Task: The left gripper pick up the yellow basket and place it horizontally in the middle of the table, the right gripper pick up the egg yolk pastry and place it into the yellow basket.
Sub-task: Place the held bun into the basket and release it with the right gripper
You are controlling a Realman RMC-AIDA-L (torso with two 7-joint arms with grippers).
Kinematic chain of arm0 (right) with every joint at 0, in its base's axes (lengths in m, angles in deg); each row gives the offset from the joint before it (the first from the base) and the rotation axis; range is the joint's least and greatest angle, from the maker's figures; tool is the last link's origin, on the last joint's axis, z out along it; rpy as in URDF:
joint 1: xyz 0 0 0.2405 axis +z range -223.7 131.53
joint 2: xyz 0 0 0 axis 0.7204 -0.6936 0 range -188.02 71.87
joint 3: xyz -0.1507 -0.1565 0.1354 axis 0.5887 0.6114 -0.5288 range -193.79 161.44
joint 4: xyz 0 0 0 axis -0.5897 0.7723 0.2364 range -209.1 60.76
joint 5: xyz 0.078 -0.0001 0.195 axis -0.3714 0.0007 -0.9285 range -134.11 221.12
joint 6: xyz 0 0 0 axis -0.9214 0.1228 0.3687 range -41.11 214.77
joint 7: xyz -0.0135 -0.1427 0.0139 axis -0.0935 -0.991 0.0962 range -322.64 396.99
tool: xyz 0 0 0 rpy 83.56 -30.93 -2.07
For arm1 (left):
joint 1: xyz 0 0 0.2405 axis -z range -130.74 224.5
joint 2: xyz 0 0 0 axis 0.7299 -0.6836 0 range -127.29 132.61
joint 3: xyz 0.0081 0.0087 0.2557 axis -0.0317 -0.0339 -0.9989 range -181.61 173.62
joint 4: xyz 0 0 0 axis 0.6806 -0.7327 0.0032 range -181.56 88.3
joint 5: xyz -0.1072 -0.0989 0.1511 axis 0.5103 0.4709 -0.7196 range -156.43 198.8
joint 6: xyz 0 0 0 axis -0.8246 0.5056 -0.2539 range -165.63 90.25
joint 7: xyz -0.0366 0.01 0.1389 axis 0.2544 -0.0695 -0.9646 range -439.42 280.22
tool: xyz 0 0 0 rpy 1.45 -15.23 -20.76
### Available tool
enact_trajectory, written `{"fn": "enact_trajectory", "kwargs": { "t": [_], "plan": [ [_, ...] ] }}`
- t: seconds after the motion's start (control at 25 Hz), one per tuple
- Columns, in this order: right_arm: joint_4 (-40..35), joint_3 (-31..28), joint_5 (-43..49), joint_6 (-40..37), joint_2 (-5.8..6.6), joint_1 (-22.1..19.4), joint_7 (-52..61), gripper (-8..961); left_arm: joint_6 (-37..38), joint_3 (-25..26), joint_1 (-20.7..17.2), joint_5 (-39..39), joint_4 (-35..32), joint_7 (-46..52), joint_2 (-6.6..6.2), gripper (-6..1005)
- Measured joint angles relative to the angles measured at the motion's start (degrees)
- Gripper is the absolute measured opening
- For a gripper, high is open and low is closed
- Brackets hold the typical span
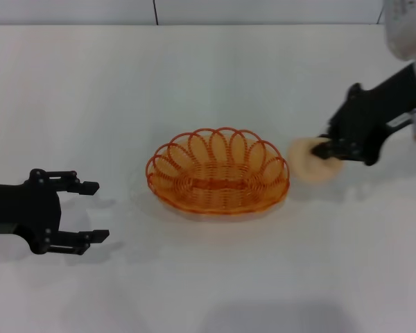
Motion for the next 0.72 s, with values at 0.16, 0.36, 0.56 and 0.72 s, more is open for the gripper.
{"fn": "enact_trajectory", "kwargs": {
  "t": [0.16, 0.36, 0.56, 0.72],
  "plan": [
    [0.73, 5.54, -4.04, 4.79, -0.31, 0.18, 1.46, 40, 0.01, 0.00, 0.00, 0.01, -0.03, 0.01, 0.00, 774],
    [3.73, 12.88, -6.27, 12.00, -0.40, 0.95, 3.46, 39, 0.20, 0.00, -0.10, -0.37, -0.05, 0.01, 0.00, 774],
    [8.82, 15.42, -8.26, 16.44, -0.56, 3.32, 3.79, 53, 0.36, -0.06, -1.24, -0.50, -0.37, -0.15, -0.07, 774],
    [11.33, 15.72, -11.17, 19.47, -0.61, 4.56, 3.82, 63, 0.40, -0.19, -1.72, -0.50, -0.84, -0.47, 0.00, 774]
  ]
}}
